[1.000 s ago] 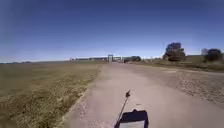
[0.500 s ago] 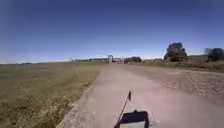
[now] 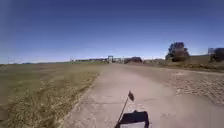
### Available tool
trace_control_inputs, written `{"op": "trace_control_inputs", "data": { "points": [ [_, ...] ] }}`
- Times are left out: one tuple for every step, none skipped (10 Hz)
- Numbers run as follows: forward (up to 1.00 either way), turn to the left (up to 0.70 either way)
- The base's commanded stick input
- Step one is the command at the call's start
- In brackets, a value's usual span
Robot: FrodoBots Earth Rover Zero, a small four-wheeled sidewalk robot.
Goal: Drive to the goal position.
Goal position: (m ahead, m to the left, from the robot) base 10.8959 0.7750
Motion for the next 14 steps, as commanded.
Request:
{"op": "trace_control_inputs", "data": {
  "points": [
    [1.00, 0.00],
    [1.00, 0.00],
    [1.00, 0.00],
    [1.00, 0.00],
    [1.00, 0.00],
    [1.00, 0.00],
    [1.00, 0.00],
    [1.00, 0.00],
    [1.00, 0.00],
    [1.00, 0.00],
    [1.00, 0.00],
    [1.00, 0.00],
    [1.00, -0.15],
    [1.00, -0.34]
  ]
}}
